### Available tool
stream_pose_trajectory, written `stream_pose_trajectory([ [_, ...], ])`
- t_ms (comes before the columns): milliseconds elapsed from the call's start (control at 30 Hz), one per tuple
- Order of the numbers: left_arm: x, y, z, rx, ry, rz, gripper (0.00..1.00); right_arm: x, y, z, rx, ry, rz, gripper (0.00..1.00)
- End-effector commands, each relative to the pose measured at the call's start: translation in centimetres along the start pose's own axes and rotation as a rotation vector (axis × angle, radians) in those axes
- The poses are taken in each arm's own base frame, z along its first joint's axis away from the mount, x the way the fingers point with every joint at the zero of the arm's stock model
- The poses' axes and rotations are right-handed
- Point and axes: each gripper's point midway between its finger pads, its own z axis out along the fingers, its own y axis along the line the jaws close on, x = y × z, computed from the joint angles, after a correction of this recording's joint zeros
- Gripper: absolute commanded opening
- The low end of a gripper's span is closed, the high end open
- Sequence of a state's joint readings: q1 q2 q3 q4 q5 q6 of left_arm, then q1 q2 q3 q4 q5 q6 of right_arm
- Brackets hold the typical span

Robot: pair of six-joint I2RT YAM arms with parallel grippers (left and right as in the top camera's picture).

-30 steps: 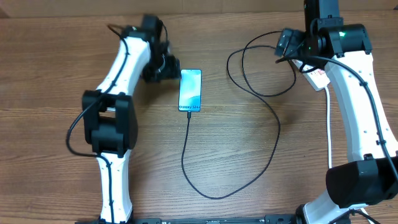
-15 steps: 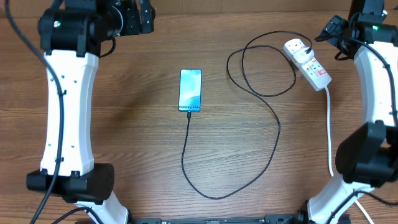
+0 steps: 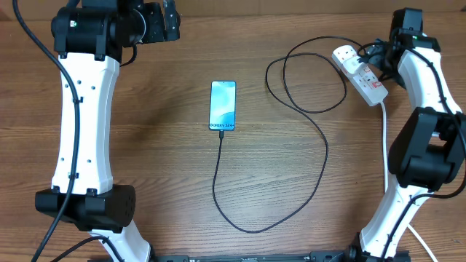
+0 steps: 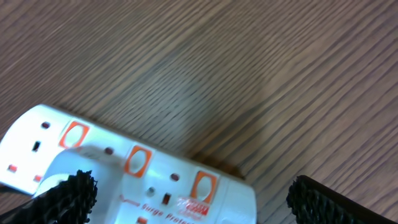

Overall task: Plug charger to phone and switch on socket
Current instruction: 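Move the right gripper over the white power strip's switch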

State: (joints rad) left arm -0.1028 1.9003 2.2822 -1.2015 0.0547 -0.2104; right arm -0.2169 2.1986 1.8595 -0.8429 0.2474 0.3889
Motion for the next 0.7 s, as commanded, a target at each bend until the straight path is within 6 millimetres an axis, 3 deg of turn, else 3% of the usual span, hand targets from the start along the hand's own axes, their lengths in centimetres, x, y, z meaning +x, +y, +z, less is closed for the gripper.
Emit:
stream_pose_trajectory([
  [0,0.1,0.2,0.1,-0.013,0.001,-0.013,1.00,-0.6,-1.3,1.0,-0.013,0.015,0.037,1.00],
  [200,0.1,0.2,0.1,-0.013,0.001,-0.013,1.00,-0.1,-2.2,3.0,-0.010,0.046,0.056,1.00],
  [433,0.1,0.1,0.1,-0.012,0.001,-0.013,1.00,0.0,-0.6,3.8,-0.071,0.049,0.054,1.00],
  [667,0.2,0.2,0.1,-0.013,0.004,-0.013,0.99,0.7,-0.4,5.1,-0.068,0.066,0.079,1.00],
])
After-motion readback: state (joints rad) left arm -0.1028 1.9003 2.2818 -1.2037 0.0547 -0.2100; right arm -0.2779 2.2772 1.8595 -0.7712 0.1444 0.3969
